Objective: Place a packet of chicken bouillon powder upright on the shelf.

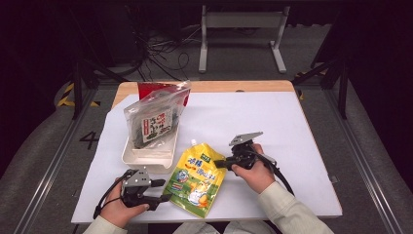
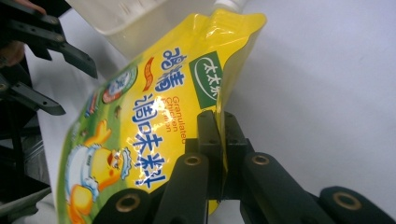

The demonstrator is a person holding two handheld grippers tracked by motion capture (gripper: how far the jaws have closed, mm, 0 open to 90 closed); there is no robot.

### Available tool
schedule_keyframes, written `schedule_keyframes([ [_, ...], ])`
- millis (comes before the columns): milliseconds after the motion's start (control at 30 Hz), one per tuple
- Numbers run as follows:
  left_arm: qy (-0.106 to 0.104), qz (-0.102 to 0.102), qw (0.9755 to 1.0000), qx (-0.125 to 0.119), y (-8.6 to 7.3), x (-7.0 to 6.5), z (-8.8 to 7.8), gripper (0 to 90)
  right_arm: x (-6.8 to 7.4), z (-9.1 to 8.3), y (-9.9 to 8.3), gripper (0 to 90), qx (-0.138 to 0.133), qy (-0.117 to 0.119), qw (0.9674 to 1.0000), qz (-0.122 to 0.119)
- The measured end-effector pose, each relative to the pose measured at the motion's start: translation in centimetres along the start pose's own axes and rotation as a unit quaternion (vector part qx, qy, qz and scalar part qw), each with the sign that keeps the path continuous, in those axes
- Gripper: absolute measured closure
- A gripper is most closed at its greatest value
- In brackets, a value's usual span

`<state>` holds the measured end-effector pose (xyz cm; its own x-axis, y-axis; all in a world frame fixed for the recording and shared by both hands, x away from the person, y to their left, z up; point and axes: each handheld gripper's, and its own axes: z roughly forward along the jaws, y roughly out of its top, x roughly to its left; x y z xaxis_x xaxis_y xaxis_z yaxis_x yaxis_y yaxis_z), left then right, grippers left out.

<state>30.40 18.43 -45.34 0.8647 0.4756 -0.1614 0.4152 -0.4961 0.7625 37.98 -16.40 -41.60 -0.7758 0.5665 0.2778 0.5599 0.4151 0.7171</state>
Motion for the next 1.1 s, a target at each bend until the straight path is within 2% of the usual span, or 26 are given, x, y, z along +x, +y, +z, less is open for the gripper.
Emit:
schedule_keyframes([
  [67,-0.006,-0.002,1.0,-0.006,0.2,-0.2,-0.1,40.6,0.1,-0.5,0.1,89.5,-0.006,-0.001,1.0,-0.003],
  [133,-0.008,0.007,0.9999,-0.01,0.5,-0.5,-0.2,37.2,0.5,-1.8,0.5,89.6,-0.022,-0.004,0.9996,-0.016],
  [333,0.004,0.032,0.9986,-0.041,1.6,-1.3,-0.8,30.7,2.1,-4.9,1.6,89.6,-0.064,-0.006,0.9963,-0.058],
  [400,0.006,0.034,0.9982,-0.049,1.8,-1.3,-0.9,30.3,2.9,-6.0,1.9,89.6,-0.078,-0.01,0.9936,-0.081],
  [433,0.006,0.034,0.9982,-0.049,1.8,-1.3,-0.9,30.2,2.9,-6.0,1.9,89.6,-0.078,-0.01,0.9936,-0.081],
  [567,0.008,0.038,0.998,-0.049,1.9,-1.3,-0.8,30.1,4.4,-7.9,2.4,89.6,-0.096,-0.011,0.9889,-0.113],
  [600,0.007,0.039,0.9979,-0.052,2.0,-1.3,-0.8,30.1,4.9,-8.5,2.5,89.6,-0.098,-0.012,0.9868,-0.129],
  [700,0.005,0.037,0.9978,-0.054,2.1,-1.4,-0.8,29.9,5.7,-9.2,2.7,89.6,-0.097,-0.008,0.9835,-0.153],
  [733,0.005,0.037,0.9978,-0.054,2.1,-1.4,-0.8,29.1,5.7,-9.2,2.7,89.6,-0.097,-0.008,0.9835,-0.153],
  [800,0.007,0.044,0.9973,-0.058,2.5,-1.6,-0.6,26.7,6.2,-9.8,2.9,89.6,-0.104,-0.006,0.98,-0.17],
  [900,0.009,0.05,0.9966,-0.065,2.9,-1.7,-0.3,24.0,6.4,-10.1,2.9,89.6,-0.106,-0.006,0.9786,-0.176],
  [1067,0.012,0.063,0.9945,-0.083,3.7,-2.0,0.2,19.6,7.0,-10.4,2.9,89.6,-0.11,0.01,0.9757,-0.189],
  [1100,0.011,0.066,0.9943,-0.083,3.9,-2.0,0.2,18.3,7.2,-10.4,2.9,89.6,-0.111,0.016,0.974,-0.197],
])
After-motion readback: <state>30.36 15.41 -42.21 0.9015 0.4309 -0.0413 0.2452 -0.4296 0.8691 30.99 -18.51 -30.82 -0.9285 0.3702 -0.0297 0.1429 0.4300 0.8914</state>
